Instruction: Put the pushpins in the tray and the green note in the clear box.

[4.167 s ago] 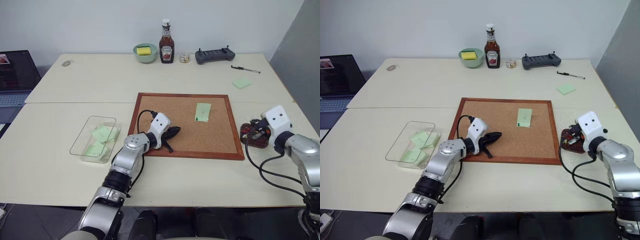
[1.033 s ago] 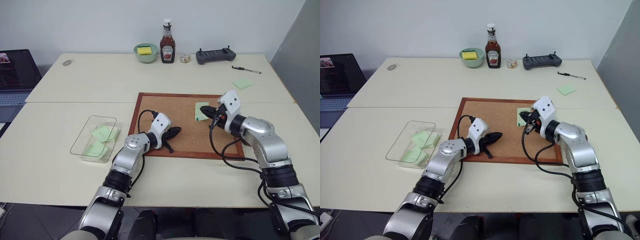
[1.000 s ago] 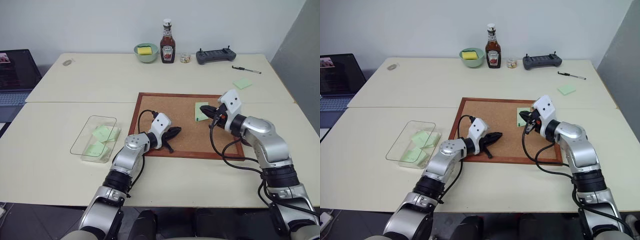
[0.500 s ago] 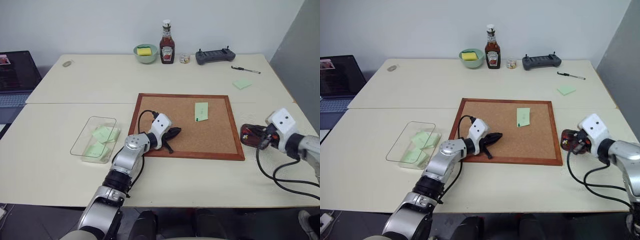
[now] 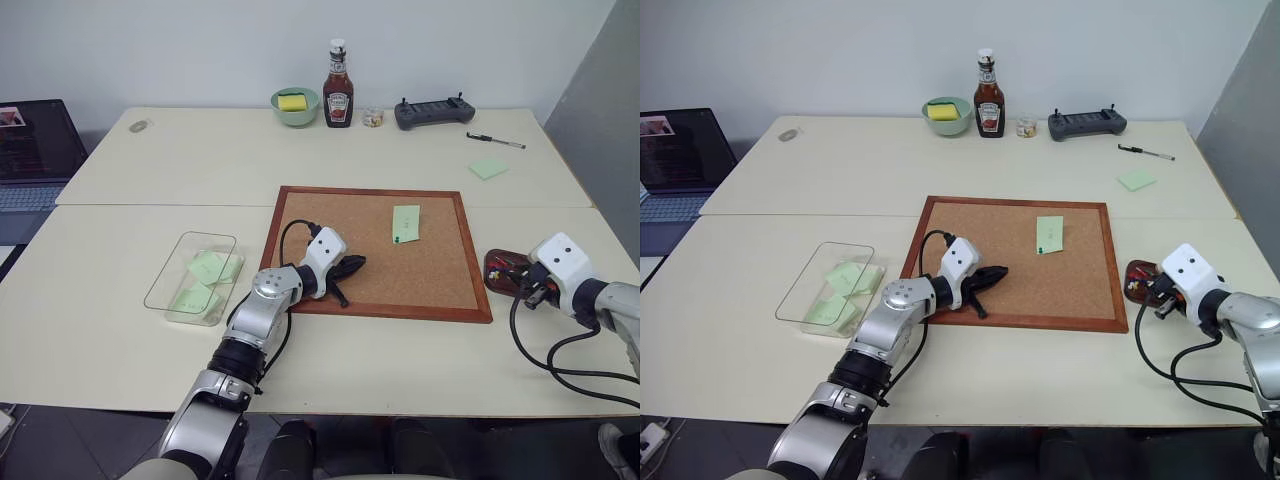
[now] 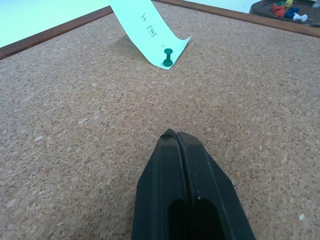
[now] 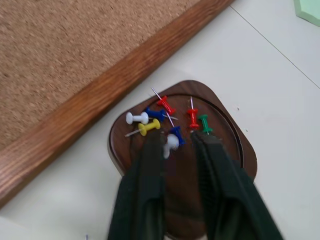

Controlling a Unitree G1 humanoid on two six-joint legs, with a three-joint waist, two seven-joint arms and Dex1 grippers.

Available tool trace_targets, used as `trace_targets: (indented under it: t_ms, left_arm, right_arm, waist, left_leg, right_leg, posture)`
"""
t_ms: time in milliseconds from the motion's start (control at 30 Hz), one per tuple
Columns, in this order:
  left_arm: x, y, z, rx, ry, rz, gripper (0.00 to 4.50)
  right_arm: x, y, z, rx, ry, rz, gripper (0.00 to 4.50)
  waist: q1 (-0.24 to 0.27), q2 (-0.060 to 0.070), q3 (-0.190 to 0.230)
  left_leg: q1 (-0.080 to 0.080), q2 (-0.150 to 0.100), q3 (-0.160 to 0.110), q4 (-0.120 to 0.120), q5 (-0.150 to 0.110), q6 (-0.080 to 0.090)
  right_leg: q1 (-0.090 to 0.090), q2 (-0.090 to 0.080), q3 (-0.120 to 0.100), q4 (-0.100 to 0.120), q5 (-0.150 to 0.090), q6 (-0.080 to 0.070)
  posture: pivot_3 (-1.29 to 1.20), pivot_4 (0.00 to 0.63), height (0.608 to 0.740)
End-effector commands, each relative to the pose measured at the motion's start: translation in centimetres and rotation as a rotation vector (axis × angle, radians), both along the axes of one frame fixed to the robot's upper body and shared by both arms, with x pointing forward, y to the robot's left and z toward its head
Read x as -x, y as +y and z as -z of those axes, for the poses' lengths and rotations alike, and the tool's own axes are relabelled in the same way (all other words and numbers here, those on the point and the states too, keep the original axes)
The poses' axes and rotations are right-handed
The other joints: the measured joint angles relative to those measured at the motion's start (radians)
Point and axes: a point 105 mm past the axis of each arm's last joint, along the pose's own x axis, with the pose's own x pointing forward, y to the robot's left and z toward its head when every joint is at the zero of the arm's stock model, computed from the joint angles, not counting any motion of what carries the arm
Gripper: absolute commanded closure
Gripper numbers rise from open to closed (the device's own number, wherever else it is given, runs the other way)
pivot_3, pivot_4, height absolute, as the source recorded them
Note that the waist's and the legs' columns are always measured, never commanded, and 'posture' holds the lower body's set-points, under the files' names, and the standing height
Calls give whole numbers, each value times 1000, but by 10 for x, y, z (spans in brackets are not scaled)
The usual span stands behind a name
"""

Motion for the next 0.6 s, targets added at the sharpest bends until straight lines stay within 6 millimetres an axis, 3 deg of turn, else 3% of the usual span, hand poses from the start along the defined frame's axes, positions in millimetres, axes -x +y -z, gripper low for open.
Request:
trace_targets:
  t_ms: [33, 133, 233, 400, 600]
  left_arm:
    - [10, -2, 31, -55, 98, 10, 4500]
    - [10, -2, 31, -54, 99, 11, 4500]
    - [10, -1, 31, -54, 99, 11, 4500]
    - [9, 0, 30, -51, 101, 9, 4500]
    - [8, 3, 30, -48, 103, -1, 4500]
  right_arm:
    - [-2, -2, -17, 21, -55, -2, 2417]
    - [-3, -2, -24, -5, -71, 7, 1859]
    - [-4, 9, -43, -103, -115, -15, 1312]
    - [-11, 54, -58, -259, -140, -155, 1312]
    - [-39, 117, -46, -369, -134, -266, 1312]
  waist:
    - [0, 0, 0]
    - [0, 0, 0]
    - [0, 0, 0]
    - [-2, 0, 0]
    - [-2, 0, -1]
  left_leg:
    - [0, 0, 0, 0, 0, 0]
    - [0, 0, 0, 0, 0, 0]
    - [0, 0, 0, 0, 0, 0]
    - [1, 0, 0, 0, 0, 0]
    - [1, 0, -1, 0, 0, 0]
  right_leg:
    - [0, 0, 0, 0, 0, 0]
    - [0, 0, 0, 0, 0, 0]
    - [0, 0, 0, 0, 0, 0]
    - [1, 0, 0, 0, 0, 0]
    - [2, 0, -1, 0, 0, 0]
  posture:
    - [0, 150, 740]
    - [0, 150, 740]
    - [0, 150, 740]
    - [0, 150, 740]
    - [0, 150, 740]
